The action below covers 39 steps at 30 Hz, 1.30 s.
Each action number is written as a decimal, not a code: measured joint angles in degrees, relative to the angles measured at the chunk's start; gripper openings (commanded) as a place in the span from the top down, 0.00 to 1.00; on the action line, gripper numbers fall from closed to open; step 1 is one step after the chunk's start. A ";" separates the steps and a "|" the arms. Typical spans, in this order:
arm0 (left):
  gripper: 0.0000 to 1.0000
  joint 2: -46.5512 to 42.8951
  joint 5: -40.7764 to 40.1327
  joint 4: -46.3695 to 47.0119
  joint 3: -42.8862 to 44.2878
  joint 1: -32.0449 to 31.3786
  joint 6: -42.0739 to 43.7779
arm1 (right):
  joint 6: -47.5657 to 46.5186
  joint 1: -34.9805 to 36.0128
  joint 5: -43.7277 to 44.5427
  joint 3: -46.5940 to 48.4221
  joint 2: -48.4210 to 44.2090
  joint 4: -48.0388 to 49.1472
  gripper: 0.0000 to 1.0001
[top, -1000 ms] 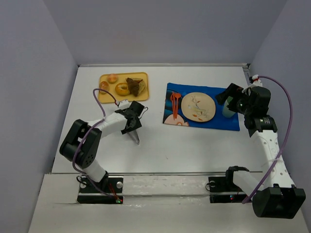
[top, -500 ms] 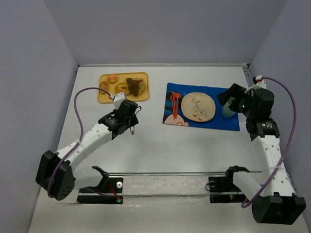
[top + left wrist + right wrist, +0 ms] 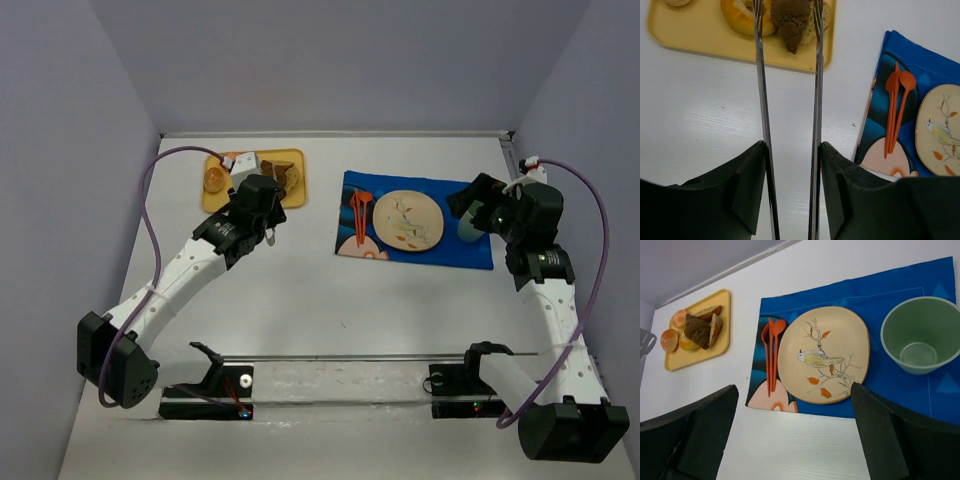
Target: Place the bread
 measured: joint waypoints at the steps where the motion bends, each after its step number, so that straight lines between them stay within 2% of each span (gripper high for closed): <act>1: 0.41 0.98 0.20 0.13 0.48 0.39 0.37 | 0.00 0.00 0.00 -0.15 0.04 0.00 0.00; 6: 0.34 8.37 5.51 2.19 4.66 5.60 4.46 | 0.00 0.00 0.00 -0.46 0.28 -0.02 0.00; 8: 0.28 9.92 7.63 3.13 5.66 7.91 5.68 | 0.00 0.00 0.00 -0.46 0.42 -0.02 0.00; 13: 0.27 14.43 14.19 5.95 9.22 13.27 10.43 | 0.00 0.00 -0.02 -0.46 0.87 -0.02 0.00; 20: 0.26 21.99 19.17 7.48 14.25 13.70 14.64 | -0.15 0.00 0.02 -0.48 0.98 -0.02 0.00; 29: 0.25 27.52 19.30 5.11 15.50 14.08 15.19 | -0.17 0.00 0.04 -0.48 1.09 -0.02 0.00; 34: 0.34 28.81 18.88 4.85 15.56 14.10 14.95 | -0.17 0.00 0.22 -0.48 1.40 -0.02 0.00; 39: 0.57 29.33 18.84 4.70 15.56 14.40 14.16 | -0.17 0.00 0.66 -0.48 1.40 -0.04 0.00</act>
